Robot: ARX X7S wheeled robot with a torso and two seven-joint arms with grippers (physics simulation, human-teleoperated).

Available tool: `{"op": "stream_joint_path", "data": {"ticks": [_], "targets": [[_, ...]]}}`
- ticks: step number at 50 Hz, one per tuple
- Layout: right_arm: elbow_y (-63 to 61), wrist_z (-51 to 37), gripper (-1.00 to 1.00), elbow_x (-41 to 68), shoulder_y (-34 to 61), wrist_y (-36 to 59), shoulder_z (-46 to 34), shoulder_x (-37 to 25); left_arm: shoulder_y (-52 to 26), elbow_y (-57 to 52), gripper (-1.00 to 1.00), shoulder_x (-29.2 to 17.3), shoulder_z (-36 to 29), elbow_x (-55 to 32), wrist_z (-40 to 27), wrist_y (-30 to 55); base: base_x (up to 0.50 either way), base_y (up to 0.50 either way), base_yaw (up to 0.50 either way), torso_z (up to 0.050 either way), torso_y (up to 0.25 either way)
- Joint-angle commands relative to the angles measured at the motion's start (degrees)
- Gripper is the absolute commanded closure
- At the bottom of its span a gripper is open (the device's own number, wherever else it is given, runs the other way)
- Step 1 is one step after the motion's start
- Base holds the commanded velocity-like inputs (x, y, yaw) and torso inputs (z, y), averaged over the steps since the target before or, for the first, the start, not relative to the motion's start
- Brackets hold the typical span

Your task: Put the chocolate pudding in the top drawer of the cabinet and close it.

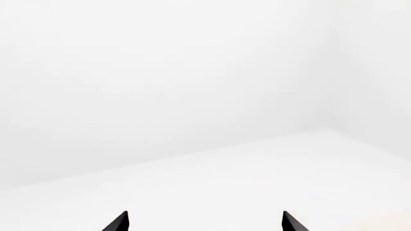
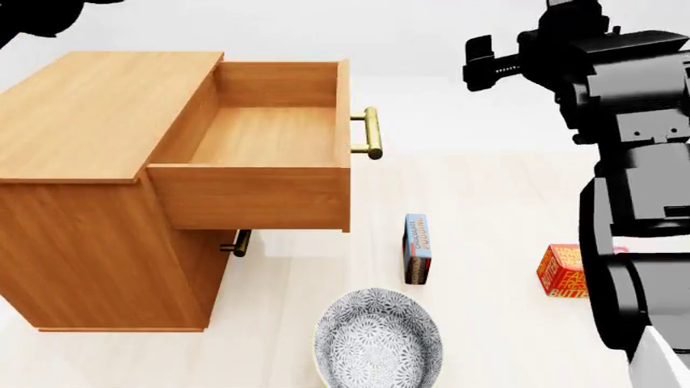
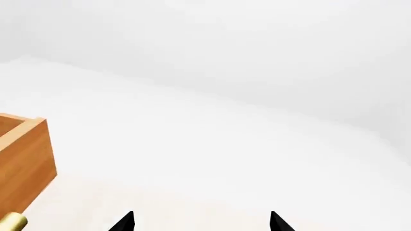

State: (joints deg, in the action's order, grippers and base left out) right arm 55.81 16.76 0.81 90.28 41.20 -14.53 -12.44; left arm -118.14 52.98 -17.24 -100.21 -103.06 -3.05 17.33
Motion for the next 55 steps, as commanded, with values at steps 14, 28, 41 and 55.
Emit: {"op": "stream_joint_path", "data": {"ticks": [14,28,41,55], "targets": [[-22.9,13.1,-1.00,2.2,-8.1,22.4,-6.5,-4.1,1.0,-6.2,-1.00,-6.1,-0.5,5.5,-6.0,-9.2,0.00,0.00,0.00,0.000,0.000],[-18.9,13.4,-1.00,2.7,-10.2,21.6,-7.3,-2.7,0.9,-5.2,-1.00,-6.0,-0.6,7.4,-6.2,-11.0,0.00,0.00,0.00,0.000,0.000],[-19.5,14.0,-1.00,3.2,-12.8,23.0,-8.2,-2.8,1.0,-5.9,-1.00,-6.7,-0.4,7.9,-6.8,-11.3,0.00,0.00,0.00,0.000,0.000],[-17.2,13.9,-1.00,3.9,-14.4,21.7,-8.0,-1.9,1.6,-5.6,-1.00,-6.7,-0.2,8.3,-6.8,-11.5,0.00,0.00,0.00,0.000,0.000]]}}
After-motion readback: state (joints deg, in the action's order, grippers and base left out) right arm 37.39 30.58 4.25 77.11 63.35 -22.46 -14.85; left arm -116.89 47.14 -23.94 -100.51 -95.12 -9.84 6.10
